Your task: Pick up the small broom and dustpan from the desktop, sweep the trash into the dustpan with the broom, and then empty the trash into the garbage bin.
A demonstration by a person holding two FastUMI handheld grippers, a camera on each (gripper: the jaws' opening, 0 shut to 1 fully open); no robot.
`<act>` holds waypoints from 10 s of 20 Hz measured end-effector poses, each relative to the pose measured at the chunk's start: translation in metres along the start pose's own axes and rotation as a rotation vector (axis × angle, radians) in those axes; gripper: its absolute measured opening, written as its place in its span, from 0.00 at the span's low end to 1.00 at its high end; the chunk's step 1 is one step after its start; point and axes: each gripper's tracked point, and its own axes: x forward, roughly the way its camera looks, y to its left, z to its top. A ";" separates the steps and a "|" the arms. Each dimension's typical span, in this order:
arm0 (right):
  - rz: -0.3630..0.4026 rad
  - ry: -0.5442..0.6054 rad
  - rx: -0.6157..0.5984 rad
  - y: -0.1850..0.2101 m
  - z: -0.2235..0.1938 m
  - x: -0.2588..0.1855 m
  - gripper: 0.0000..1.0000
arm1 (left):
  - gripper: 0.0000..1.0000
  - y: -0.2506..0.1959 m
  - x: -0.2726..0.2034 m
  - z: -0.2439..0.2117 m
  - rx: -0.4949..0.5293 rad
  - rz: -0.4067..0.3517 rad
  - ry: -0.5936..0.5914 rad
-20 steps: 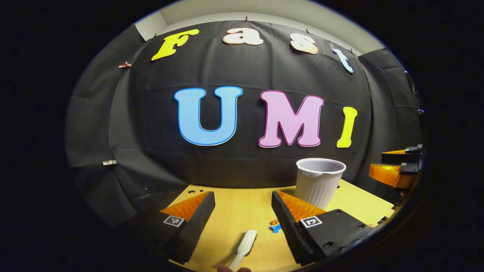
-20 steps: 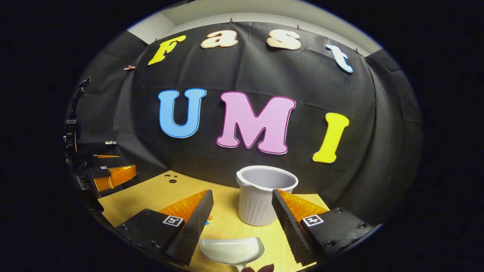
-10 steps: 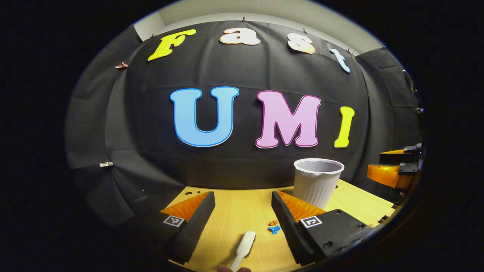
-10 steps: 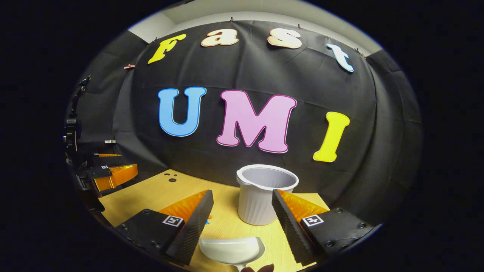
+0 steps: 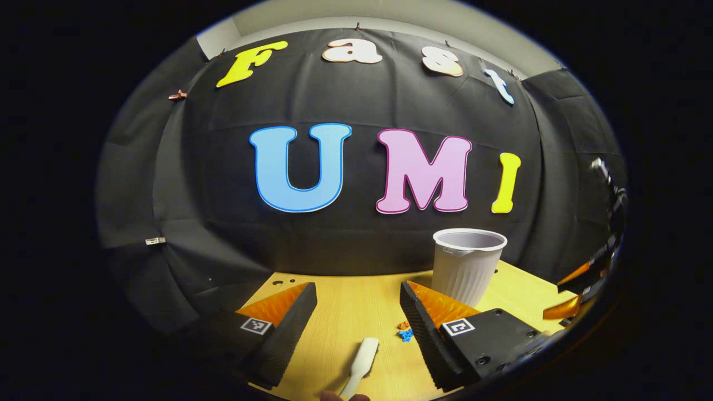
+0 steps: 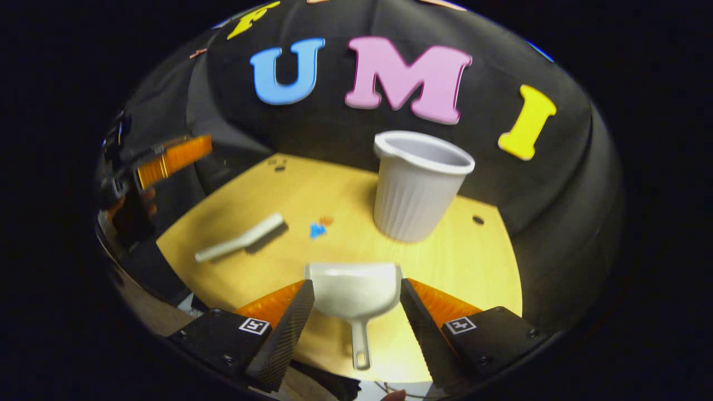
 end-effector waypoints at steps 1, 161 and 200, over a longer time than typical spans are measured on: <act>0.016 0.086 -0.005 0.000 -0.024 0.008 0.98 | 0.95 0.000 0.000 -0.002 0.000 -0.001 0.007; -0.227 0.433 -0.118 -0.110 0.009 -0.025 0.31 | 0.24 -0.061 0.076 -0.290 -0.087 -0.335 1.050; 0.041 0.478 0.089 0.149 -0.339 0.060 0.38 | 0.26 -0.003 0.086 -0.311 0.203 -0.225 1.107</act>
